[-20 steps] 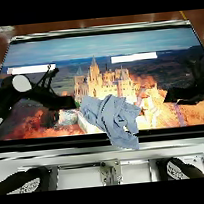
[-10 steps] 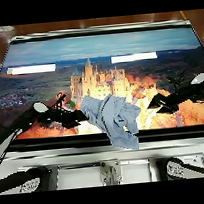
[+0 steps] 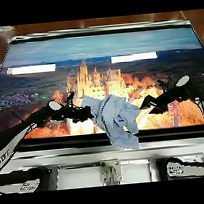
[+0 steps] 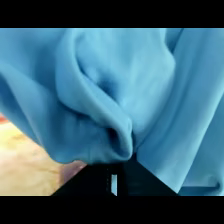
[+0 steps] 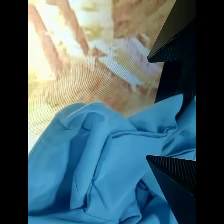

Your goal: Fold the shirts.

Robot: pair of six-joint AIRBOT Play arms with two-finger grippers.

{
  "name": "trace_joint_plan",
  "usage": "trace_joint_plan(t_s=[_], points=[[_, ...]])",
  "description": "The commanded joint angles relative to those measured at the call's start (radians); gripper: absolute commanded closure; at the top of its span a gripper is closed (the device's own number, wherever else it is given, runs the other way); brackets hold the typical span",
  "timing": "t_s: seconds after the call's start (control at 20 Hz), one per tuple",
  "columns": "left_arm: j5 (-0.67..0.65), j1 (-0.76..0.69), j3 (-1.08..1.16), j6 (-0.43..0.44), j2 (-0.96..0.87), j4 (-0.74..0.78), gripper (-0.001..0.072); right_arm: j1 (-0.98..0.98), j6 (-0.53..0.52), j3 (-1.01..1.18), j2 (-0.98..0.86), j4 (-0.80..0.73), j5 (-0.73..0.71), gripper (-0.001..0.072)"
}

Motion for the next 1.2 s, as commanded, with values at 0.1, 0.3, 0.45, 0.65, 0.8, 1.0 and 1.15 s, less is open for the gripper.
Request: trace_joint_plan(t_s=[0.1,0.3,0.45,0.65,0.8,1.0,1.15], points=[[-0.002,-0.006,0.041,0.044,0.003,-0.003,0.0666,0.126,0.107,0.0,-0.093,0.002,-0.167,0.0024],[0.011,0.006,0.041,0.044,0.044,0.012,0.0667,0.196,0.13,0.005,-0.117,0.068,-0.273,0.0645],[0.01,0.057,0.064,0.039,0.136,0.107,0.0668,0.193,0.04,0.061,-0.068,0.076,-0.274,0.0653],[-0.029,0.184,0.282,0.056,0.354,0.301,0.0668,0.193,-0.188,0.285,0.18,-0.005,-0.28,0.0653],[-0.031,0.248,0.564,0.177,0.514,0.301,0.0668,0.193,-0.241,0.513,0.391,-0.011,-0.387,0.0653],[-0.033,0.309,0.879,0.233,0.65,0.346,0.0667,0.193,-0.24,0.692,0.613,-0.051,-0.593,0.0653],[-0.044,0.349,0.922,0.214,0.74,0.433,0.0667,0.193,-0.194,0.716,0.721,-0.122,-0.533,0.0653]])
